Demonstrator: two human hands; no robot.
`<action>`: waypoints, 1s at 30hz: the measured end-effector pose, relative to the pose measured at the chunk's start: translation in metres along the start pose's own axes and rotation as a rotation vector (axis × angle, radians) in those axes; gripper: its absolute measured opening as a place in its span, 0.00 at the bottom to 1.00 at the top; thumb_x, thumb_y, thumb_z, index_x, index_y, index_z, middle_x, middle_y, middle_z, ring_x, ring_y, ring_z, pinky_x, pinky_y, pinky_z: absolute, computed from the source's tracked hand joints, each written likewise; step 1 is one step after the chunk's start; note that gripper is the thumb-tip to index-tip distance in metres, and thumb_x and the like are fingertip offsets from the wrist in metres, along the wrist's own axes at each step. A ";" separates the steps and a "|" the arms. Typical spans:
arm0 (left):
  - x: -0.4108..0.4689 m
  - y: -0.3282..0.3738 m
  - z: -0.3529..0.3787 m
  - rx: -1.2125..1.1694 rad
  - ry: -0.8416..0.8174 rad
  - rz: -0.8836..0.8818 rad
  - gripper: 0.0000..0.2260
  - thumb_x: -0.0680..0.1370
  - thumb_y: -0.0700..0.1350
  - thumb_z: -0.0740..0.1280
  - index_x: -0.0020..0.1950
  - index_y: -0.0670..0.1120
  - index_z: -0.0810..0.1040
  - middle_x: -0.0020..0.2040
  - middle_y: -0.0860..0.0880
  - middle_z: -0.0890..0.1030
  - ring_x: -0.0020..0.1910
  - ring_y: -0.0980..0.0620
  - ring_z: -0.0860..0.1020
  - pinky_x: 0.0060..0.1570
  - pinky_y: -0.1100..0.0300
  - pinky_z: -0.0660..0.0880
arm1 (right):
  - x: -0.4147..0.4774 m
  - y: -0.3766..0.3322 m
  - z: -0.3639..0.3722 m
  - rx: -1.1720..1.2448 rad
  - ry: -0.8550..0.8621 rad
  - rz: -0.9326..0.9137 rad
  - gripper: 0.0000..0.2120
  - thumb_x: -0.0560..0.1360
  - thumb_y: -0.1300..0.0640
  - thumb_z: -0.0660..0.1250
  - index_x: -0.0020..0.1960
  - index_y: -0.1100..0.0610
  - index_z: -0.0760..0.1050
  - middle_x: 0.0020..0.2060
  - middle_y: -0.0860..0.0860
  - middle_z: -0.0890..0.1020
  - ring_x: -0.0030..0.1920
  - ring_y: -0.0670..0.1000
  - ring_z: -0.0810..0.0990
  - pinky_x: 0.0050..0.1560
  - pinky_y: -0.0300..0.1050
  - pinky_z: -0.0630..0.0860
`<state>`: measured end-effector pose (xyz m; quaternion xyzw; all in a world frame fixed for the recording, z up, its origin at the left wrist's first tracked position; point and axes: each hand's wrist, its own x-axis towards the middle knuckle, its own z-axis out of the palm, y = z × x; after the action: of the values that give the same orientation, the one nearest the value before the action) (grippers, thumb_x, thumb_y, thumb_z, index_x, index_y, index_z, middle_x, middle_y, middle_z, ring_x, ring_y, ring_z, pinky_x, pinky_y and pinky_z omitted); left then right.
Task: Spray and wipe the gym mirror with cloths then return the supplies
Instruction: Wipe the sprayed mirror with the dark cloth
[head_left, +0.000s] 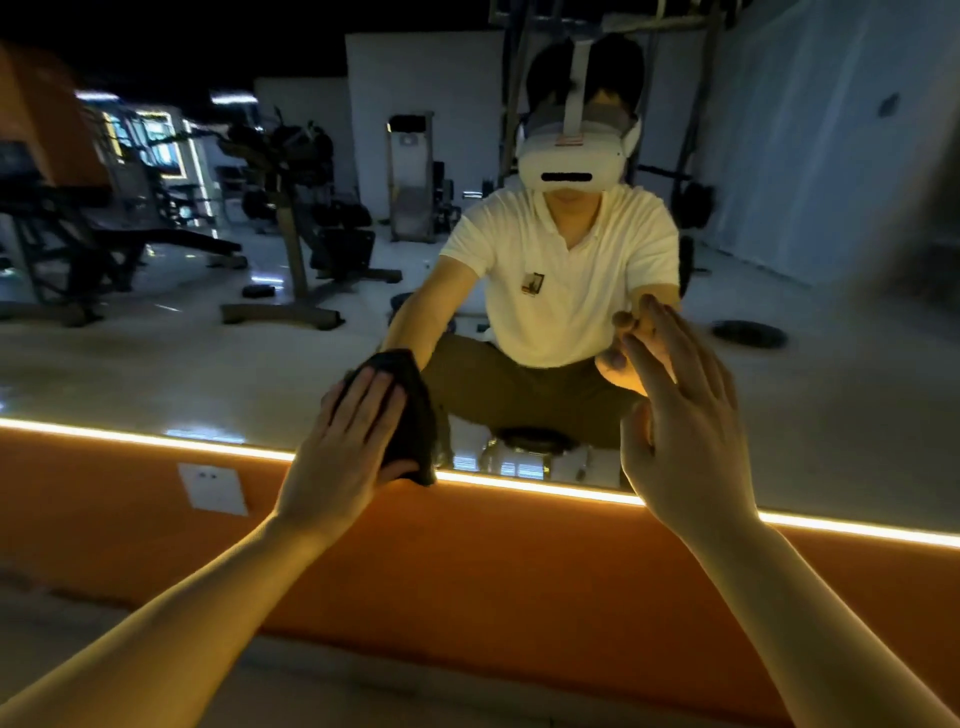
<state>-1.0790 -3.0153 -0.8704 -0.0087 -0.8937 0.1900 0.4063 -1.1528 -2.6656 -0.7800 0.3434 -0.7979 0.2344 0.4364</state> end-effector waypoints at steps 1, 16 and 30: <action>-0.007 -0.011 -0.001 -0.001 -0.014 -0.046 0.37 0.83 0.63 0.54 0.83 0.39 0.55 0.82 0.35 0.57 0.83 0.38 0.52 0.79 0.35 0.59 | 0.001 -0.005 0.004 0.005 -0.001 -0.008 0.27 0.77 0.67 0.64 0.76 0.61 0.70 0.81 0.57 0.61 0.82 0.56 0.56 0.80 0.56 0.58; -0.010 -0.010 -0.001 -0.004 0.038 -0.095 0.40 0.80 0.61 0.64 0.83 0.37 0.56 0.81 0.34 0.59 0.82 0.37 0.56 0.80 0.38 0.56 | 0.000 -0.059 0.061 -0.009 -0.115 -0.084 0.26 0.79 0.56 0.56 0.76 0.60 0.71 0.81 0.58 0.62 0.82 0.57 0.55 0.77 0.66 0.62; -0.061 -0.035 0.008 -0.219 -0.067 -0.656 0.42 0.80 0.54 0.68 0.84 0.35 0.49 0.82 0.33 0.54 0.82 0.33 0.56 0.79 0.36 0.59 | 0.000 -0.060 0.059 0.013 -0.107 -0.091 0.25 0.79 0.56 0.54 0.74 0.61 0.73 0.80 0.58 0.63 0.82 0.57 0.57 0.76 0.66 0.65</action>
<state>-1.0396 -3.0610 -0.9070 0.2416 -0.8770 -0.0477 0.4126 -1.1396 -2.7446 -0.8054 0.3944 -0.8020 0.2009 0.4012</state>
